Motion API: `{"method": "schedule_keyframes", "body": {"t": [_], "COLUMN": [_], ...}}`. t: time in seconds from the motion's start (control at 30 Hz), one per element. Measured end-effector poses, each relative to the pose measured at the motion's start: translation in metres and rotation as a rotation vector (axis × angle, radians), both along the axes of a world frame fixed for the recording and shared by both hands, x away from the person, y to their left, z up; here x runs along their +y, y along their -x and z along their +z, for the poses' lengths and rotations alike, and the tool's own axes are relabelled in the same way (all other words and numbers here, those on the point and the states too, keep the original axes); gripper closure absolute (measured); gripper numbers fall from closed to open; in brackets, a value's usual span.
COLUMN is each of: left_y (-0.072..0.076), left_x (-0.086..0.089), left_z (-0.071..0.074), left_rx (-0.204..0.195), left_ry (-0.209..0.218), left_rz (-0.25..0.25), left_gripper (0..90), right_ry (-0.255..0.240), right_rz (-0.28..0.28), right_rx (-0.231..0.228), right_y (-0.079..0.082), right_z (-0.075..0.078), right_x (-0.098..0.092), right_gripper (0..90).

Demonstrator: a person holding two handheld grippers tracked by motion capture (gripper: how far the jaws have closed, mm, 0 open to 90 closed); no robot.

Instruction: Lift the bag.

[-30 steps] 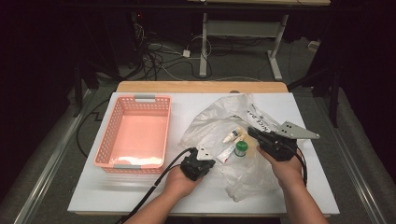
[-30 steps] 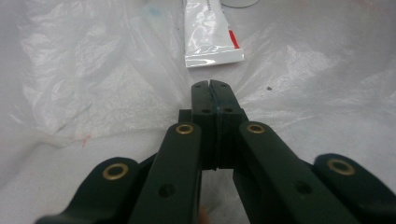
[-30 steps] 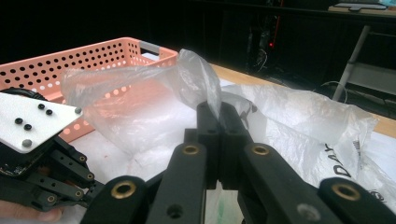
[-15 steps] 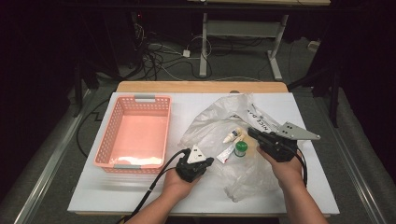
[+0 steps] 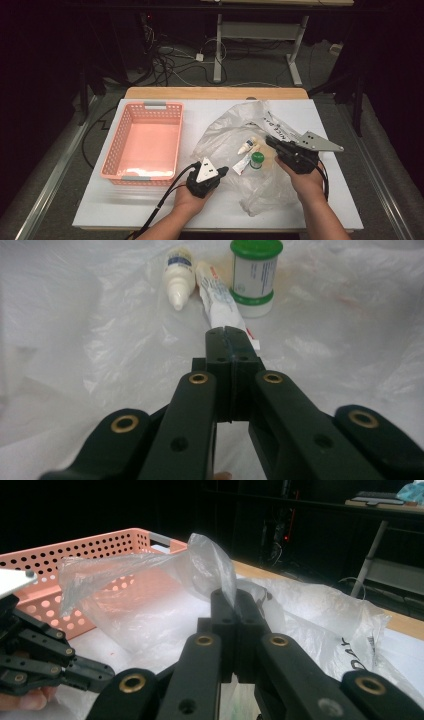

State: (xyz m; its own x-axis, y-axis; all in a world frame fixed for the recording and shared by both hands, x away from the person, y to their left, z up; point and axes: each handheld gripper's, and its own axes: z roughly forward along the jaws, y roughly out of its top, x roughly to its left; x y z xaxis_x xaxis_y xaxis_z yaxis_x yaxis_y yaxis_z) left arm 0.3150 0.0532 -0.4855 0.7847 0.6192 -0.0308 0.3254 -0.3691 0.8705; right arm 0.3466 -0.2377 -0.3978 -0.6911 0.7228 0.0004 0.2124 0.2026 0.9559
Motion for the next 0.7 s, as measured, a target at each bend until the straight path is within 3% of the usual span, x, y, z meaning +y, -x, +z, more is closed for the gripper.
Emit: {"method": "schedule_keyframes", "body": {"t": [0.33, 0.47, 0.7], "left_y": [0.011, 0.017, 0.022], "left_x": [0.008, 0.013, 0.017], "left_z": [0.021, 0.028, 0.053], "left_rx": [-0.106, -0.16, -0.254], "left_ry": [0.079, 0.083, 0.124], "left_rz": [0.029, 0.049, 0.085], "left_gripper": [88.5, 88.5, 88.5], "right_ry": [-0.024, -0.041, -0.062], "right_rz": [-0.02, -0.014, 0.002], "right_rx": [-0.038, -0.047, -0.055], "right_y": [0.002, 0.0, -0.005], "right_z": [0.007, 0.009, 0.01], "right_x": [-0.005, -0.003, 0.004], "right_gripper": [90.0, 90.0, 90.0]}}
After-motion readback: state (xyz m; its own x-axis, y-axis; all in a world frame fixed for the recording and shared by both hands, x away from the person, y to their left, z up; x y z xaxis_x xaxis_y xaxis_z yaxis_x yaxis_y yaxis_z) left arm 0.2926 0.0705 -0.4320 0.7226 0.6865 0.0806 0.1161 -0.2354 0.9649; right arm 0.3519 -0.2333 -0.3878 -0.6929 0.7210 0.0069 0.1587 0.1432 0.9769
